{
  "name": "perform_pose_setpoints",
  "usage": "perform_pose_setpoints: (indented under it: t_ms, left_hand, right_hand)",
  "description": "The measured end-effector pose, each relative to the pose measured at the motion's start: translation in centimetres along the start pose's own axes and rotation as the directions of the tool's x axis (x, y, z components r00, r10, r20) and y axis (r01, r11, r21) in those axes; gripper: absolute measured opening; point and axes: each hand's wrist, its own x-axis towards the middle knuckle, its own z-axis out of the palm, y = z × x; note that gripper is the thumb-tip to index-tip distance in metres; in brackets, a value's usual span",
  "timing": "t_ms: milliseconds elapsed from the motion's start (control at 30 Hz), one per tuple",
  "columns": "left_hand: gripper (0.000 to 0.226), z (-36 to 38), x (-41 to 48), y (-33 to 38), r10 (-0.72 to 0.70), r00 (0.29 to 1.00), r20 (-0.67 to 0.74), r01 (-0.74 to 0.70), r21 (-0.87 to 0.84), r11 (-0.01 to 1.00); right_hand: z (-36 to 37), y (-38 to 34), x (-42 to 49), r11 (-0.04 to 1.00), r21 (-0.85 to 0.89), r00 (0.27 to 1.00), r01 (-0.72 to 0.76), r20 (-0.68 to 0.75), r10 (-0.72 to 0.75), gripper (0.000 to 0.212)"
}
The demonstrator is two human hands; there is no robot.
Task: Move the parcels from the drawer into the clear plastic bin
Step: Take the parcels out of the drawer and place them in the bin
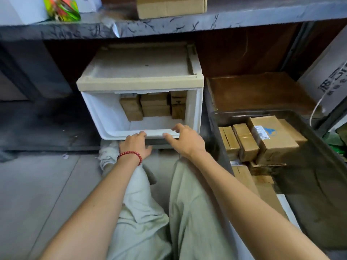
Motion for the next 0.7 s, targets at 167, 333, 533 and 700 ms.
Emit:
perform_pose_setpoints:
  t_ms: [167,333,533,700]
  left_hand:
    - [0.049,0.4,1.5,-0.9,0.038,0.999,-0.029,-0.037,0.02,0.999]
    - [0.051,2.4,3.9,-2.3,0.011,1.0,-0.01,-0.011,-0.007,1.0]
    - [0.053,4.1,8.9,-3.9,-0.013,0.999,-0.03,0.013,-0.012,1.0]
    - [0.053,4.8,14.2,-5.5,0.0,1.0,-0.005,0.0,0.089,0.996]
  right_hand:
    - [1.5,-0.1,2.1,0.986,-0.163,0.994,0.031,0.111,-0.013,0.063]
    - [3.8,0.0,5.0,0.985,-0.17,0.994,0.002,0.106,0.016,0.062]
    - [6.6,-1.3,10.9,0.983,-0.181,0.997,0.04,0.073,-0.027,0.057]
    - [9.6,-0.9,15.9,0.99,-0.141,0.996,0.027,0.092,-0.014,0.053]
